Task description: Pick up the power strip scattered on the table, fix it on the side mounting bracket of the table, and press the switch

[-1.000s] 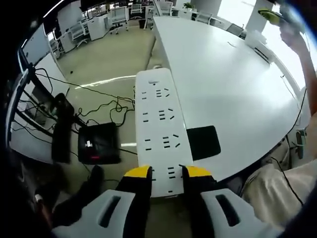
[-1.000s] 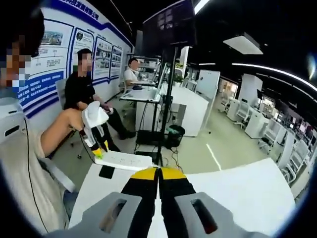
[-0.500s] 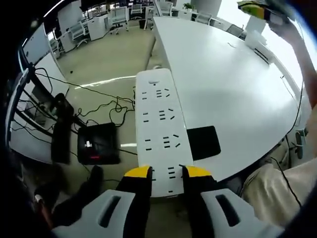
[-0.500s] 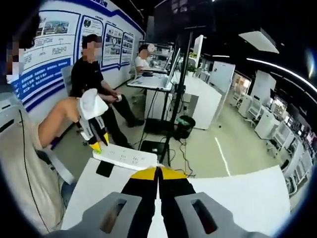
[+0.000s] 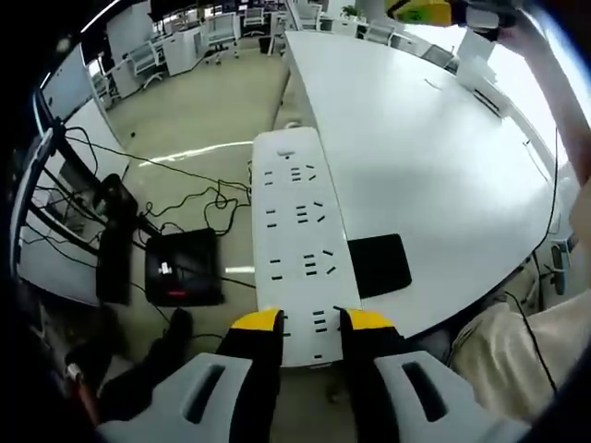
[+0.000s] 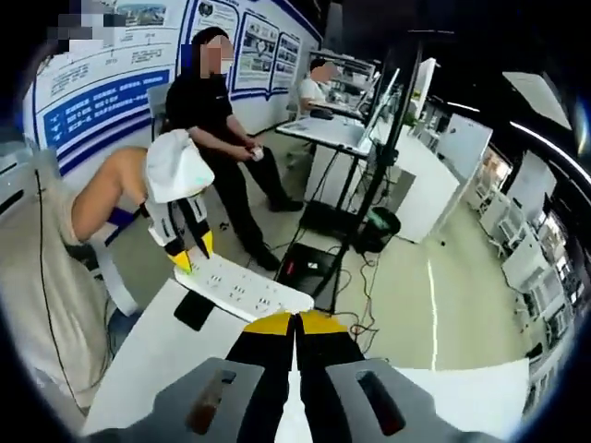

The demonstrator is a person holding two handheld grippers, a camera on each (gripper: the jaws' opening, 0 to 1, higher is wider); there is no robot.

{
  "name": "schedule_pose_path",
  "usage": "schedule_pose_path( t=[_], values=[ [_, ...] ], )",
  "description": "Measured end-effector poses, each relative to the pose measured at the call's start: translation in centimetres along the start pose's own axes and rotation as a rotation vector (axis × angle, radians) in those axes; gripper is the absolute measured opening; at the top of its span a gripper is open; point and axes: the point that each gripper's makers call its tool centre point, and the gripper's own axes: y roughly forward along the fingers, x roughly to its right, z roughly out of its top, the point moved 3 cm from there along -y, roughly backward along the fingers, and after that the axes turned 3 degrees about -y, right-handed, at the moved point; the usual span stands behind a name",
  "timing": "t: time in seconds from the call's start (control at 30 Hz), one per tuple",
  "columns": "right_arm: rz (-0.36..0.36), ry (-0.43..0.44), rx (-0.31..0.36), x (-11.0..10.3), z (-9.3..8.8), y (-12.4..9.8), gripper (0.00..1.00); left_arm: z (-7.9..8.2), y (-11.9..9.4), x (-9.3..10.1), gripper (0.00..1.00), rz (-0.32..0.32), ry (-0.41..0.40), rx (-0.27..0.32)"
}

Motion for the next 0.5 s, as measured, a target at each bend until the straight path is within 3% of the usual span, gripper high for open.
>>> schedule_pose_path(
  t=[0.3,0.5],
  values=[
    [0.098,-0.142,-0.107,-0.3,0.3,3.1,0.0,-0.1,0.0,-0.1,0.3,0.002,0.006,-0.001],
    [0.162,-0.175,-0.159,-0.2,0.2,5.2,0.0,-0.1,0.0,-0.1,0.3,0.007,0.009,-0.008]
  ],
)
